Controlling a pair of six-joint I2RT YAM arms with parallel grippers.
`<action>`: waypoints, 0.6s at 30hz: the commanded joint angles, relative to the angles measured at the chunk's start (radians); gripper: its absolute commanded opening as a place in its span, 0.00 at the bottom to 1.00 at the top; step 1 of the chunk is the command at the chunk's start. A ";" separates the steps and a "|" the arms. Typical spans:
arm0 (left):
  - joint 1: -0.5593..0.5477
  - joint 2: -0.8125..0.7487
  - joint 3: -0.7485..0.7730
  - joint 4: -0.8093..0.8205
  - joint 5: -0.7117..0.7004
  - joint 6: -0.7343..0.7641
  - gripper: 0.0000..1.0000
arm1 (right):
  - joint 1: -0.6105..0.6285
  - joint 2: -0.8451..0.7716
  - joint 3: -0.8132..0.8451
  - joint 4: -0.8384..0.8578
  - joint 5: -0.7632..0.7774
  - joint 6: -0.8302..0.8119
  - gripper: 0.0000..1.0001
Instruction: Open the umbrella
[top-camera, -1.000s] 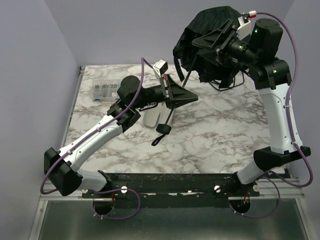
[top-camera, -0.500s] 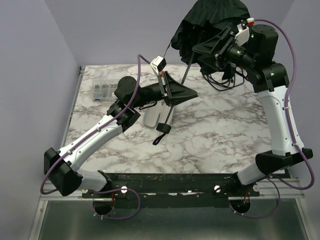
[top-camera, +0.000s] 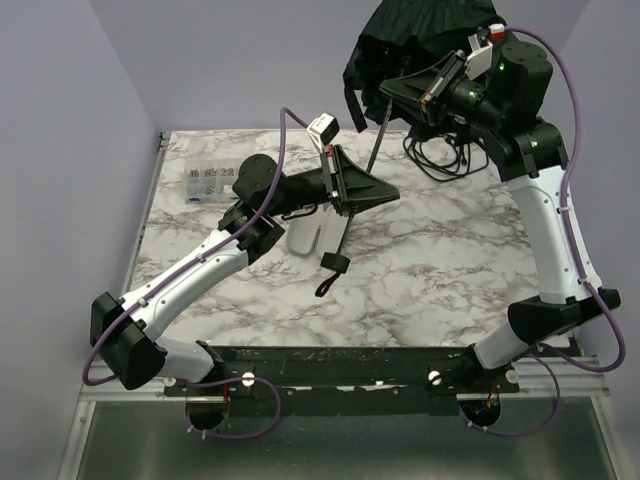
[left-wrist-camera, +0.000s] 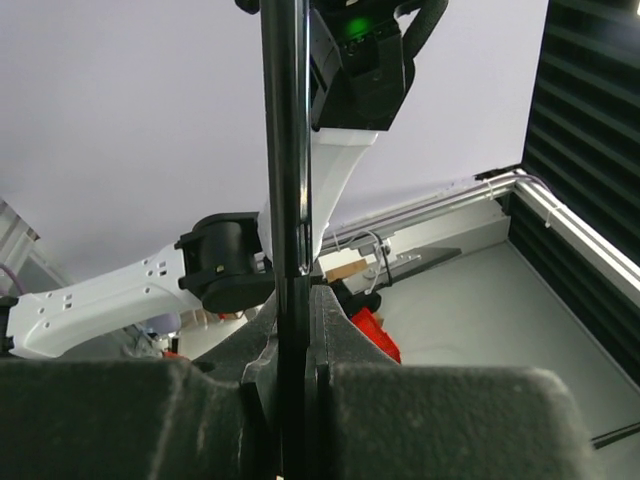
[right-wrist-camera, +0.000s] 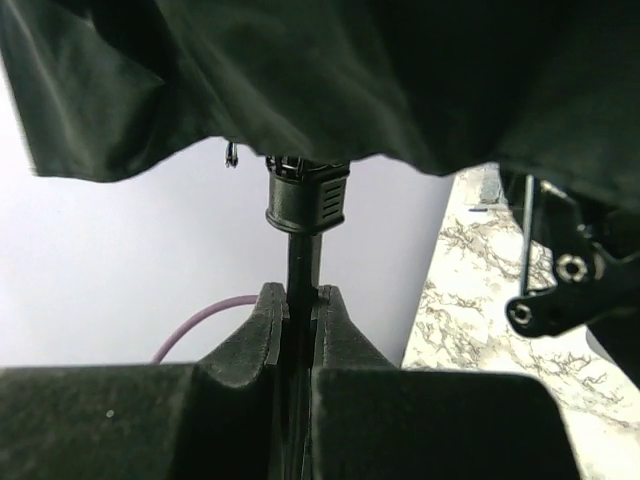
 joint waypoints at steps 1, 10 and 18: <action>-0.003 -0.022 0.065 -0.021 0.083 0.124 0.11 | 0.013 0.000 0.062 -0.095 0.010 -0.092 0.01; -0.013 0.002 0.431 -1.103 -0.109 0.765 0.83 | 0.014 0.102 0.355 -0.615 0.164 -0.227 0.01; -0.164 0.100 0.653 -1.467 -0.399 0.955 0.81 | 0.032 0.118 0.372 -0.781 0.308 -0.250 0.01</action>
